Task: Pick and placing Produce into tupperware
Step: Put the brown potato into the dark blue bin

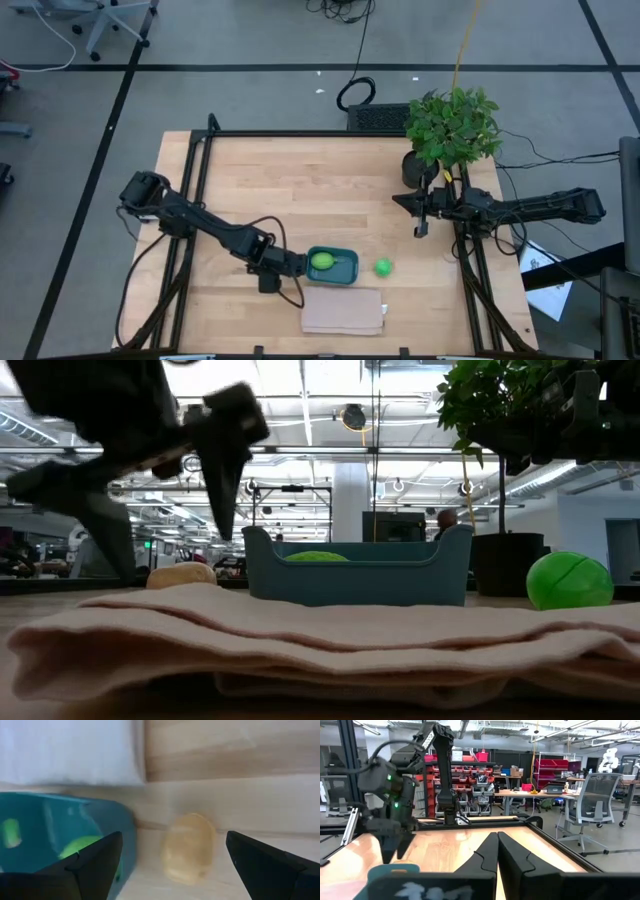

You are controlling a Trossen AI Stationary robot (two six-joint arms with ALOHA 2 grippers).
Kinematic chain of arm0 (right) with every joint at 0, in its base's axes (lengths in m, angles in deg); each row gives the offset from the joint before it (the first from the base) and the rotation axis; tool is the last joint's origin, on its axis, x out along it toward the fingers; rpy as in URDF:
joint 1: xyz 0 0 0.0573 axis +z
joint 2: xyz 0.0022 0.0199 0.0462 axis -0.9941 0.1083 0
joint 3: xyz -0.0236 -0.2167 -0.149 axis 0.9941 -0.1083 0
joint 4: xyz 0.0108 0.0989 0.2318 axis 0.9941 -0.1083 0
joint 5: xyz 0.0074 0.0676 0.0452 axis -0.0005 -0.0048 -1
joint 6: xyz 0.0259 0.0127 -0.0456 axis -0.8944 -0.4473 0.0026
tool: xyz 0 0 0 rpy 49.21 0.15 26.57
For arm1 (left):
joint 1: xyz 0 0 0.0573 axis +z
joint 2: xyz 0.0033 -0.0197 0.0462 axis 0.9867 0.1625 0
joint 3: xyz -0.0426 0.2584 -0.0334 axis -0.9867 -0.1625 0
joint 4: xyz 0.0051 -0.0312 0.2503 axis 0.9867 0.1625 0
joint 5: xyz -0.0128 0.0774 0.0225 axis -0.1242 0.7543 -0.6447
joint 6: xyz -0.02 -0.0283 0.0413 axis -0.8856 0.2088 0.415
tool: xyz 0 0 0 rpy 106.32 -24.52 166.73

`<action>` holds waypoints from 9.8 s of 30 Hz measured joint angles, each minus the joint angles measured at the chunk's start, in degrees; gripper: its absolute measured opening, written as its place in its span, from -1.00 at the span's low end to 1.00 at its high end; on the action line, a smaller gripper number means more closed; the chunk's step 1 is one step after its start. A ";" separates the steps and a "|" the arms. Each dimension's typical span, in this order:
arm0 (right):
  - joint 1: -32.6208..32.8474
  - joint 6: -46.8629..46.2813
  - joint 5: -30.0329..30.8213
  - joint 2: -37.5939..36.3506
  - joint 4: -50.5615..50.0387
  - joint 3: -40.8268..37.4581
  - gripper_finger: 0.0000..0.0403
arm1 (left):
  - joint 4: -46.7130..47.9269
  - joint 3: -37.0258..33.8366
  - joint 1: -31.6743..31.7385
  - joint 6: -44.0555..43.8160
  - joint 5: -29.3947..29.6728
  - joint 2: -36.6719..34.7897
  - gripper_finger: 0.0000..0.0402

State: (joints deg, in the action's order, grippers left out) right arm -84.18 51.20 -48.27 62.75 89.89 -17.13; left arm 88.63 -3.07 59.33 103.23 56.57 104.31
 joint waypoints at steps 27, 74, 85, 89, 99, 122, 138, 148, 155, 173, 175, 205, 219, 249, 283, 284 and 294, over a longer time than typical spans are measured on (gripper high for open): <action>-0.01 1.38 0.01 1.39 -0.04 -0.01 -1.00 | 0.62 -0.11 3.29 5.39 0.59 4.11 0.81; -0.01 1.95 0.01 1.39 -0.06 0.01 -1.00 | -0.71 -0.11 3.25 4.95 2.16 4.07 0.00; -0.01 2.10 0.04 1.39 -0.06 0.01 -1.00 | -0.89 -0.13 2.55 -0.45 3.36 -0.69 -0.01; -0.01 2.04 0.03 1.44 -0.06 -0.01 -1.00 | -0.63 -0.13 2.67 -6.29 2.02 -3.85 0.01; -0.01 2.14 0.03 1.44 -0.04 0.00 -1.00 | -1.53 -0.11 4.94 -29.58 -7.06 -13.32 0.00; -0.01 1.99 0.01 1.44 -0.04 0.00 -1.00 | -0.19 -0.11 10.86 -50.64 -11.94 -18.34 0.01; -0.01 1.99 0.01 1.44 -0.04 -0.01 -1.00 | -1.77 -0.11 10.86 -53.17 -11.92 -18.34 0.02; -0.01 1.99 0.01 1.43 -0.01 -0.01 -1.00 | -11.57 -0.11 10.86 -61.11 -11.47 -18.34 -0.02; -0.01 2.01 0.01 1.44 -0.04 0.01 -1.00 | -18.50 -0.11 10.75 -61.25 -11.46 -17.10 0.03; -0.01 2.05 0.01 1.72 0.60 -0.01 -1.00 | -24.12 7.48 17.19 -61.68 -19.42 -7.60 0.04; -0.01 2.08 -0.01 1.76 0.49 -0.01 -1.00 | -24.07 9.35 17.40 -61.83 -20.59 -5.11 0.04; -0.01 1.95 -0.01 3.49 1.25 -0.01 -1.00 | -24.37 19.34 19.14 -64.70 -28.39 14.25 0.04; -0.01 1.95 -0.01 3.54 1.31 -0.01 -1.00 | -21.70 19.21 18.01 -67.41 -27.72 16.88 0.04; -0.01 1.95 -0.03 3.88 1.52 -0.01 -1.00 | -21.24 19.26 17.61 -67.06 -26.82 17.42 0.04; -0.01 2.40 -0.01 3.88 2.41 0.01 -1.00 | -18.31 19.55 10.46 -59.76 -1.87 17.42 0.04; -0.01 2.40 -0.01 3.88 2.41 -0.01 -1.00 | -18.28 19.79 10.42 -59.77 -1.58 17.42 0.04; -0.01 2.39 -0.02 3.88 2.39 -0.01 -1.00 | -14.83 23.82 7.06 -55.32 2.70 18.52 0.04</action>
State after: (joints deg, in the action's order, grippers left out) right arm -84.19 53.59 -48.30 66.62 92.28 -17.14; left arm 73.80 20.74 66.39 47.91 59.27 122.82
